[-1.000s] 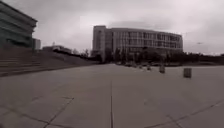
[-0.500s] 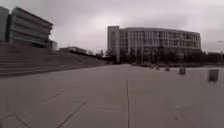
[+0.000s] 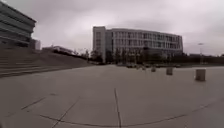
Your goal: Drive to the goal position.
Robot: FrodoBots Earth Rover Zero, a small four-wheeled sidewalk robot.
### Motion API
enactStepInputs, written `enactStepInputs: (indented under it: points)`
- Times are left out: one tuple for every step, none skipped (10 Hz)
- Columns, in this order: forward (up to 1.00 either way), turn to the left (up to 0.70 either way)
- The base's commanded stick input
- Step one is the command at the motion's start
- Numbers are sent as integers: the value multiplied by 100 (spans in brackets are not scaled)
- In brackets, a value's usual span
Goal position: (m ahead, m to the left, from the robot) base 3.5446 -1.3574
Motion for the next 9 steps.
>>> enactStepInputs:
  points:
    - [70, -29]
    - [70, -24]
    - [70, -15]
    - [70, -7]
    - [70, 1]
    - [70, 6]
    - [70, 6]
    - [70, 6]
    - [70, 6]
